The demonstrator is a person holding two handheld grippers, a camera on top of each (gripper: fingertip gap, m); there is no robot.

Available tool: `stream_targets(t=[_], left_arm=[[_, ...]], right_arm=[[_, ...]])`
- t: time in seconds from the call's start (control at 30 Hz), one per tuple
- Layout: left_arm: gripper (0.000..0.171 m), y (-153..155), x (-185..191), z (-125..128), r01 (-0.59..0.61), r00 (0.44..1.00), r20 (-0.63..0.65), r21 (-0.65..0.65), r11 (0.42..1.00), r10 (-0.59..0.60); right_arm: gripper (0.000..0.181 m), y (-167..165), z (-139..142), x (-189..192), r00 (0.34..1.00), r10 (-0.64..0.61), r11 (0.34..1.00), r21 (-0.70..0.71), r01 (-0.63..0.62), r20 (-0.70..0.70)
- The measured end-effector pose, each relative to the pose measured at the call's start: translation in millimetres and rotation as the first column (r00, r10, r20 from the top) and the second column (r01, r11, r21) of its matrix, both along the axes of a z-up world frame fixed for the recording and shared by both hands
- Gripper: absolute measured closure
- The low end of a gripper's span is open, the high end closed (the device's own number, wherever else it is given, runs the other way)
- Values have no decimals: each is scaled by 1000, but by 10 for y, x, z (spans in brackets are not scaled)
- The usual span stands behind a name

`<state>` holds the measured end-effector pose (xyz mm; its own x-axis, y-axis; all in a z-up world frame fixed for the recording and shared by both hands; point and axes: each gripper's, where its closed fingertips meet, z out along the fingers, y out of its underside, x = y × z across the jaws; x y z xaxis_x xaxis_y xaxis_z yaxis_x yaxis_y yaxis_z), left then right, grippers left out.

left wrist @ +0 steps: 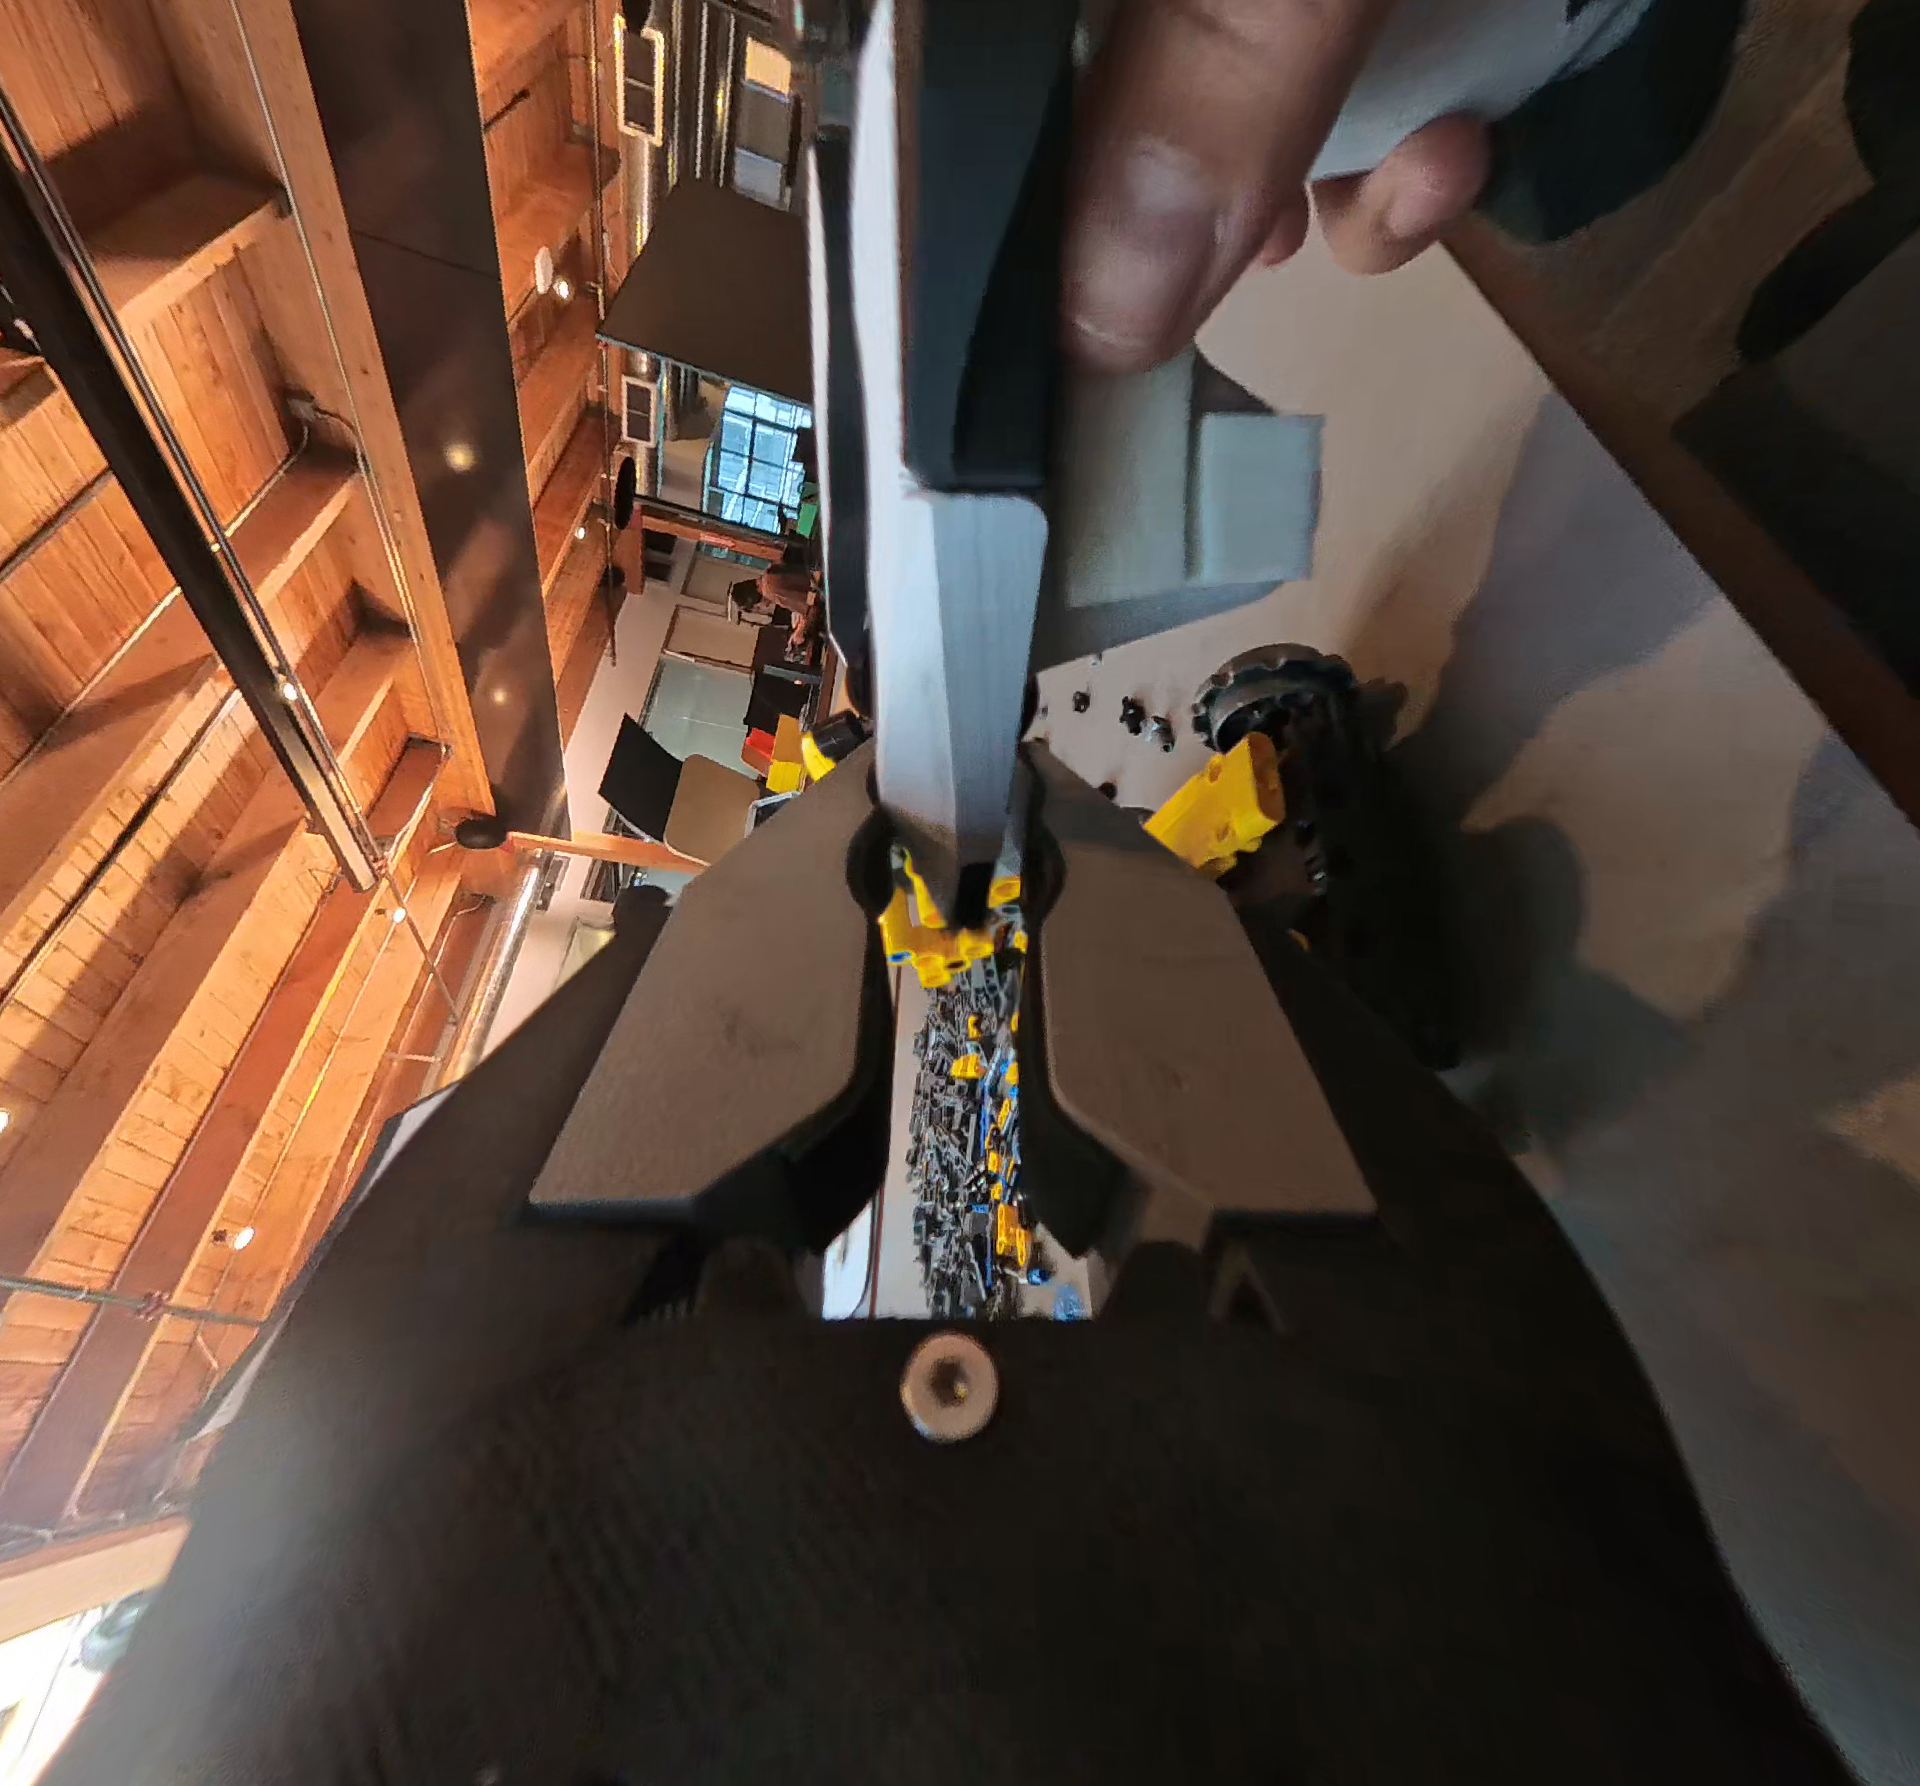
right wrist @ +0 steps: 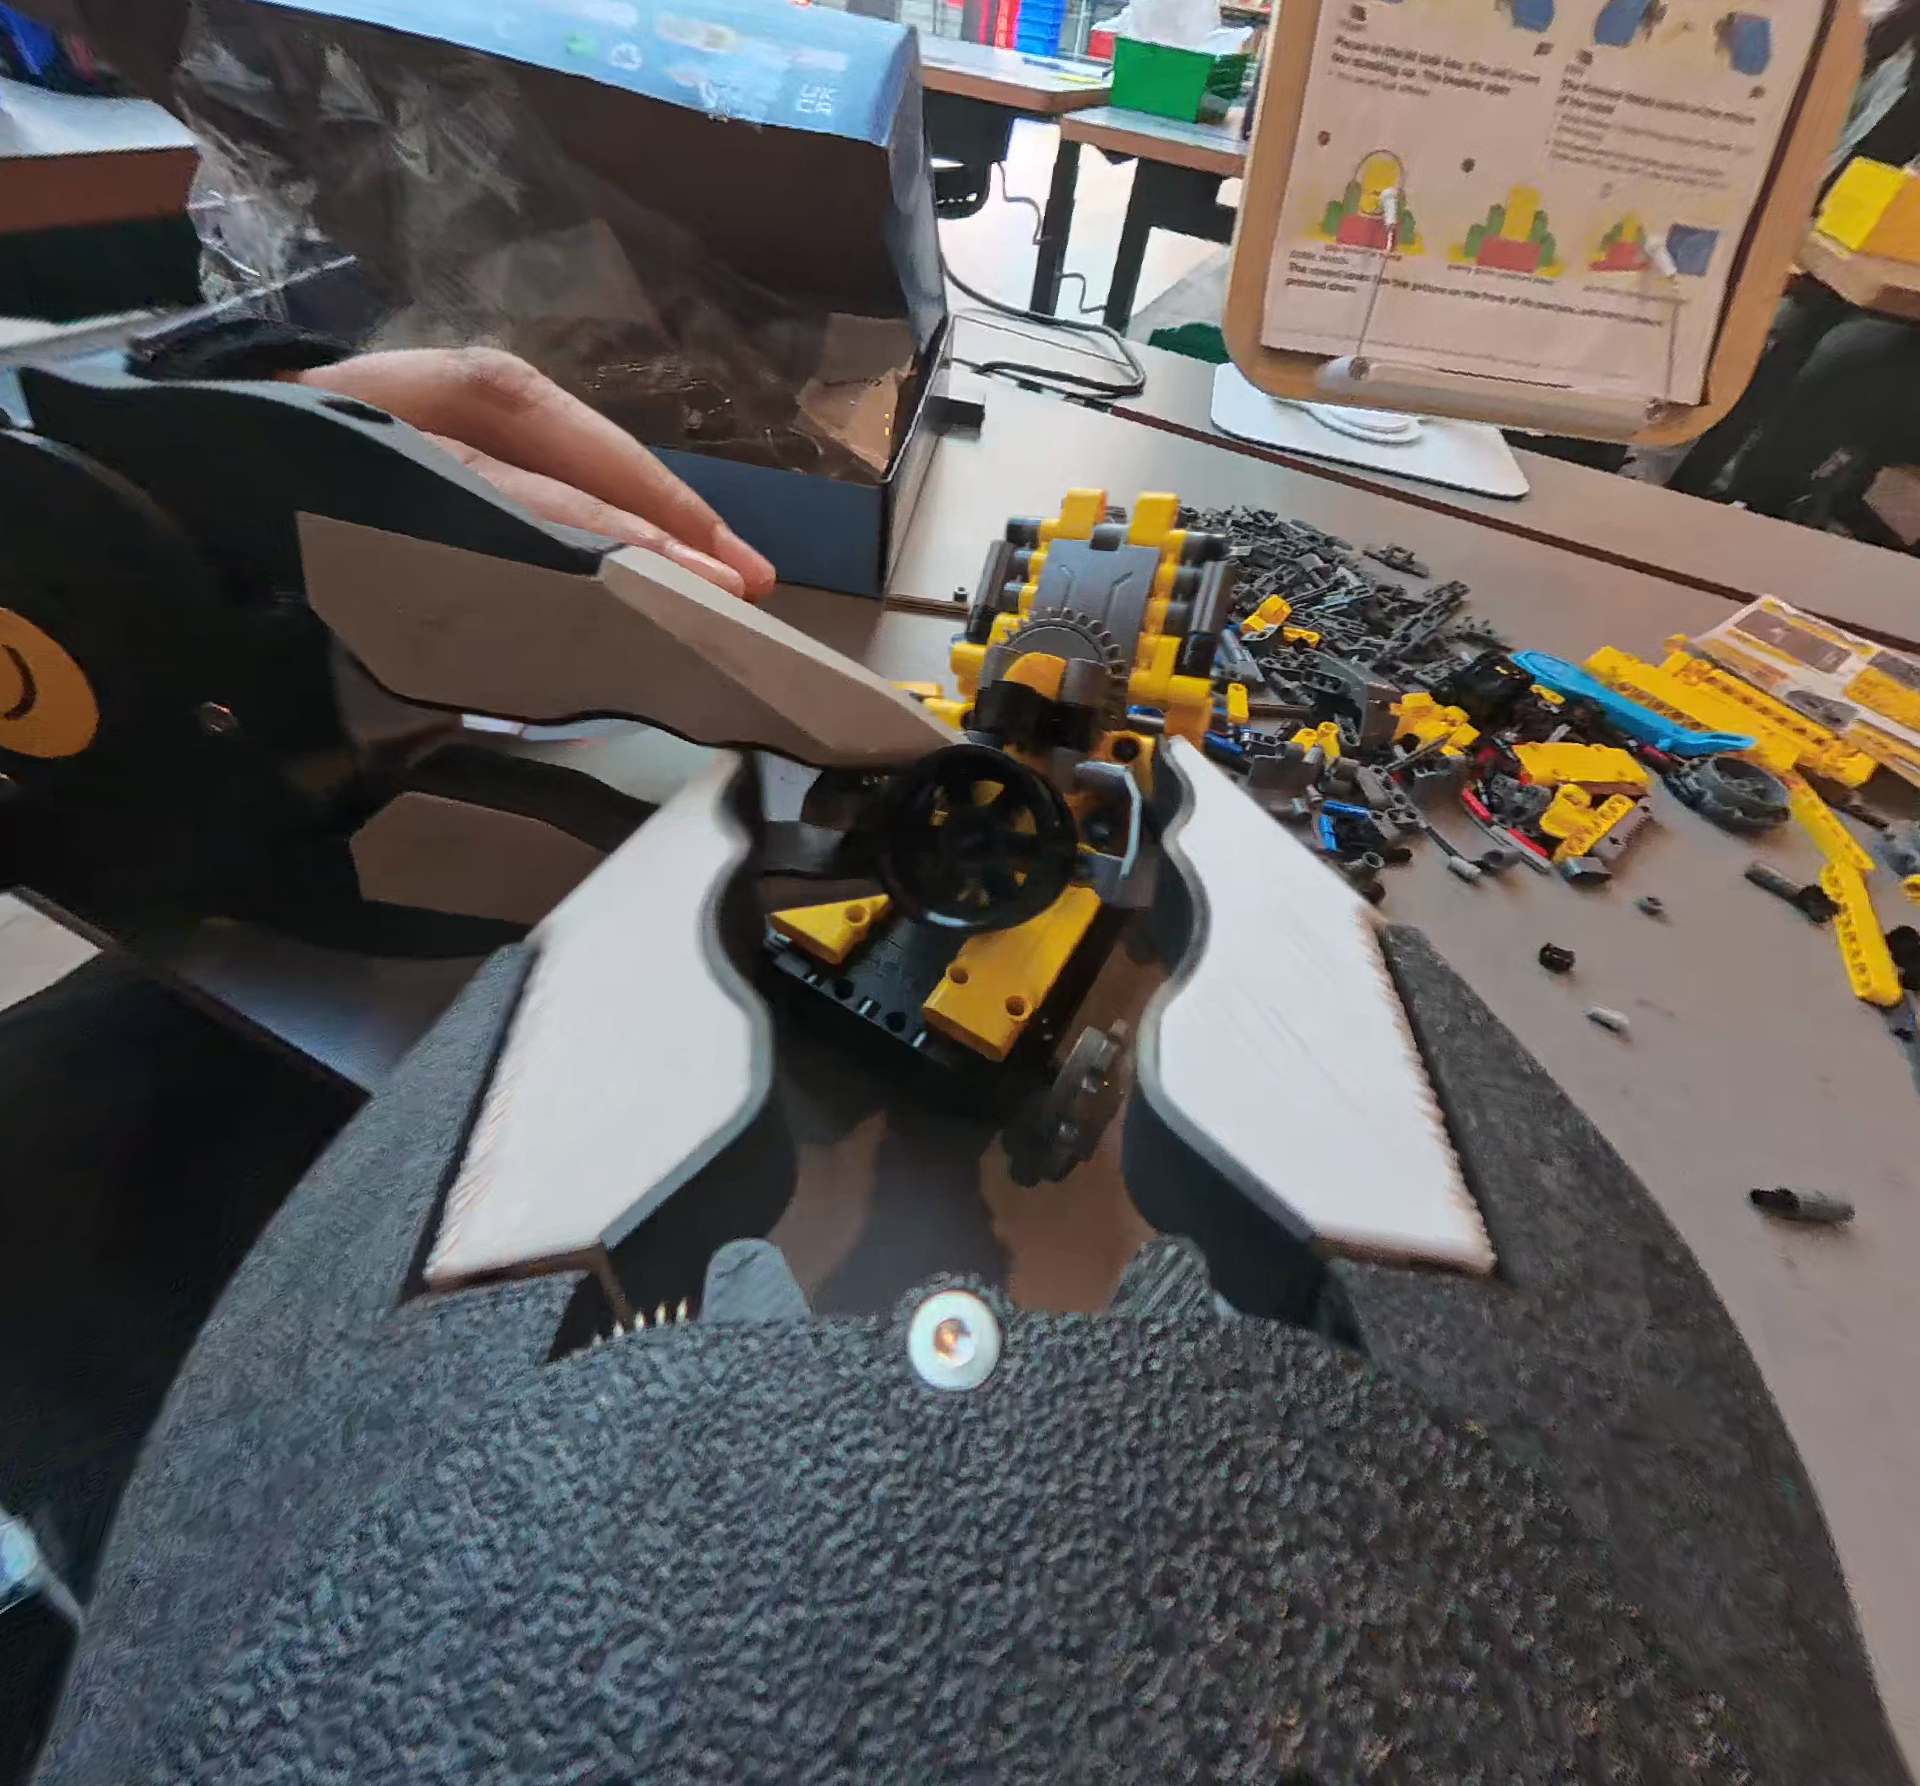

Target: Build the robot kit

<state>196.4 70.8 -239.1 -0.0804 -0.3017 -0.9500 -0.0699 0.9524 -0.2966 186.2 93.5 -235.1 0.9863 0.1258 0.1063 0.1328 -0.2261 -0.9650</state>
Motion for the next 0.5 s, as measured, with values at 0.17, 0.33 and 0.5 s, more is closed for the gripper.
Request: stream_targets(t=[0.17, 0.33, 0.5], left_arm=[[153, 43, -23, -10, -4, 1000, -3, -17, 1000, 4], [153, 41, -23, -13, 9, 1000, -5, -99, 995, -9], [135, 89, -22, 34, 23, 1000, 5, -254, 967, -22]], right_arm=[[115, 51, -72, 34, 996, -5, 1000, -29, 3, -84], [118, 42, -70, 41, 994, 3, 1000, -5, -3, -112], [119, -6, -71, 107, 993, -22, 999, 25, 25, -116]])
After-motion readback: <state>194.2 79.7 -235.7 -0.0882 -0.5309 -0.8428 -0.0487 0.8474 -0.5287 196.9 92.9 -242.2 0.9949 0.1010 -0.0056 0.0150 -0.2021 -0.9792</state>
